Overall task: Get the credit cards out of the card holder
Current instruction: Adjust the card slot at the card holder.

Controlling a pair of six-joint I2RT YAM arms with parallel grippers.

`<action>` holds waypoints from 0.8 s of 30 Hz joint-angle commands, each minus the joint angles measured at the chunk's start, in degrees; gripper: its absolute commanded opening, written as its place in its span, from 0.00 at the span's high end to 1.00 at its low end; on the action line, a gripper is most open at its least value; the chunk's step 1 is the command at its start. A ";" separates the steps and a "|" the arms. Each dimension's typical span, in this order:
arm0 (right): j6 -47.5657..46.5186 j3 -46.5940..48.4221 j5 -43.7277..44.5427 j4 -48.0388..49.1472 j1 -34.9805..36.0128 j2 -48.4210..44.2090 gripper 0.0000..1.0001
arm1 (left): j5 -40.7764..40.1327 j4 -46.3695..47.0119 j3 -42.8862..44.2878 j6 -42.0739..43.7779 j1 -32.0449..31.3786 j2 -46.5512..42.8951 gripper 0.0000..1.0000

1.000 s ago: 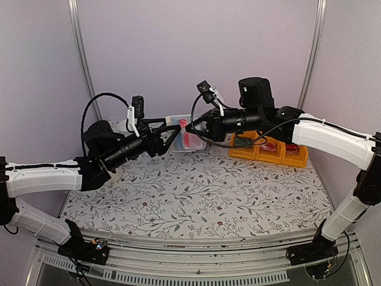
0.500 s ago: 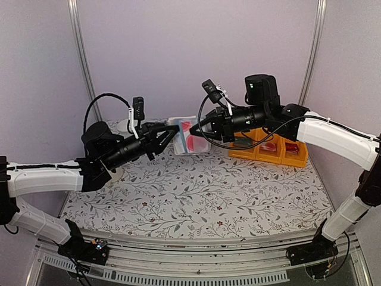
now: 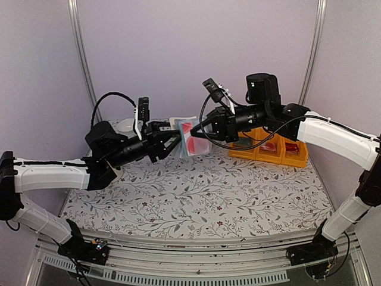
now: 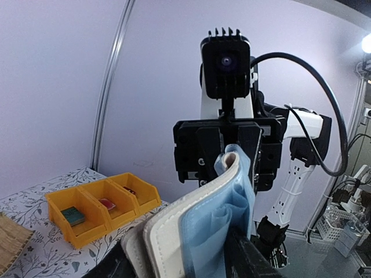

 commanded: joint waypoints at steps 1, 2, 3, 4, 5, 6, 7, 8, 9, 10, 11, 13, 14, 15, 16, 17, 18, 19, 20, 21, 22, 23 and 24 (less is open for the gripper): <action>-0.39 1.64 -1.33 4.51 1.68 -1.31 0.98 | 10.99 7.50 -4.17 -0.48 -1.54 1.11 0.48; -0.49 1.66 -1.84 4.45 1.62 -1.41 0.98 | 12.01 9.19 -5.06 -0.74 -1.48 0.90 0.47; -0.57 1.71 -2.32 4.33 1.62 -1.42 0.98 | 12.98 10.11 -5.57 -0.90 -1.49 0.77 0.47; -0.66 1.77 -2.62 4.27 1.60 -1.50 0.98 | 14.19 10.39 -5.61 -0.92 -1.47 0.81 0.47; -0.67 1.81 -2.87 4.16 1.59 -1.51 0.98 | 15.54 10.51 -5.42 -0.93 -1.50 0.89 0.48; -0.80 1.88 -3.06 3.95 1.61 -1.51 0.98 | 17.09 10.76 -5.21 -0.93 -1.50 1.04 0.48; -0.90 1.97 -3.08 3.78 1.61 -1.56 0.98 | 18.46 11.19 -5.03 -1.00 -1.52 1.22 0.47; -1.14 2.09 -3.17 3.49 1.62 -1.60 0.98 | 19.48 11.66 -4.92 -1.01 -1.54 1.26 0.45; -1.34 2.22 -3.15 3.05 1.67 -1.66 0.98 | 20.14 12.37 -5.09 -1.01 -1.52 1.29 0.43; -1.65 2.37 -3.17 2.68 1.60 -1.76 0.98 | 20.42 13.04 -5.34 -0.89 -1.52 1.11 0.42; -2.00 2.47 -3.28 2.26 1.53 -1.84 0.98 | 20.54 13.72 -5.79 -0.55 -1.56 0.89 0.40; -2.46 2.60 -3.17 1.45 1.45 -1.87 0.98 | 20.70 14.87 -6.96 0.81 -1.50 0.04 0.36; -2.75 2.61 -3.05 1.17 1.42 -1.87 0.98 | 20.54 15.10 -7.79 1.45 -1.54 -0.49 0.34; -2.88 2.61 -2.89 0.90 1.34 -1.87 0.98 | 20.36 15.07 -8.25 2.11 -1.57 -1.03 0.32; -2.95 2.65 -2.89 0.71 1.27 -1.80 0.98 | 19.89 14.73 -8.58 2.69 -1.57 -1.50 0.31; -3.02 2.70 -2.98 0.58 1.26 -1.78 0.98 | 19.38 14.29 -8.78 3.11 -1.61 -2.01 0.31; -3.04 2.70 -2.96 0.56 1.30 -1.82 0.99 | 18.89 13.66 -8.80 3.52 -1.60 -2.33 0.31; -3.05 2.70 -2.98 0.56 1.27 -1.85 0.98 | 18.52 12.59 -8.59 3.94 -1.64 -2.63 0.31; -3.05 2.74 -3.00 0.49 1.25 -1.86 0.98 | 17.73 11.42 -8.22 4.24 -1.68 -2.81 0.32; -3.05 2.78 -2.76 0.36 1.31 -1.87 0.98 | 17.56 10.66 -7.82 4.48 -1.72 -2.79 0.33; -3.05 2.78 -2.31 0.07 1.25 -1.87 0.98 | 17.83 10.76 -7.65 4.52 -1.66 -2.77 0.33; -3.05 2.78 -1.69 -0.23 1.28 -1.80 0.98 | 17.99 11.41 -7.75 4.48 -1.67 -2.74 0.33; -3.05 2.78 -1.36 -0.48 1.29 -1.73 0.98 | 17.49 11.83 -7.69 4.23 -1.73 -2.69 0.33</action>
